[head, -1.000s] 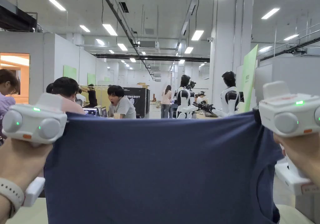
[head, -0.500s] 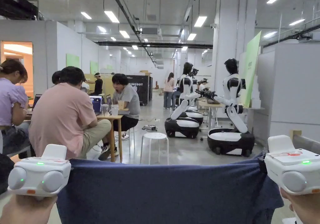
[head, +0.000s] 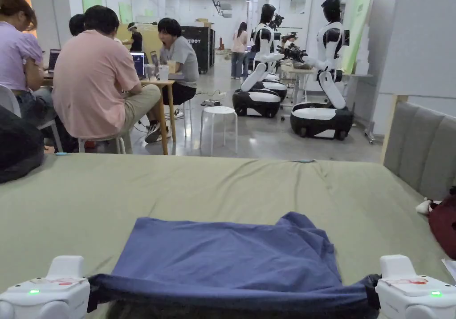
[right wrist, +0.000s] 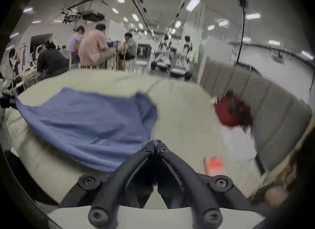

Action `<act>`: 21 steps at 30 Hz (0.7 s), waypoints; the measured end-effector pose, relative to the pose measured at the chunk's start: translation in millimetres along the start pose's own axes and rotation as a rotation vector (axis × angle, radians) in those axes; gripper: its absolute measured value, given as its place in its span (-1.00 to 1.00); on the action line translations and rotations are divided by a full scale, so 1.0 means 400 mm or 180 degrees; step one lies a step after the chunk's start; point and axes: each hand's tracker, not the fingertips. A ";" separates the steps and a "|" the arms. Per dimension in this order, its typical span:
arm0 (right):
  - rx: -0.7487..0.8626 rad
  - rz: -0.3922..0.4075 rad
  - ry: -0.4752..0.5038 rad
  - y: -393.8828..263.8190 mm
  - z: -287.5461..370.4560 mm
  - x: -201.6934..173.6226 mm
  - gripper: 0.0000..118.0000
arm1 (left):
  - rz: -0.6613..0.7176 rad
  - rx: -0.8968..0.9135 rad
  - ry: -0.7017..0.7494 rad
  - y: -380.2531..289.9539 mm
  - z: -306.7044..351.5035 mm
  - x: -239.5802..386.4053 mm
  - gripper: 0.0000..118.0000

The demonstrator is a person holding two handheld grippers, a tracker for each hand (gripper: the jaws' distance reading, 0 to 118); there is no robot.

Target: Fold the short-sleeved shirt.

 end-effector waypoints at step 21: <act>0.0333 -0.0042 0.0481 -0.034 0.156 -0.260 -1.00 | -0.0451 0.0534 -0.0205 -0.043 0.084 0.205 -1.00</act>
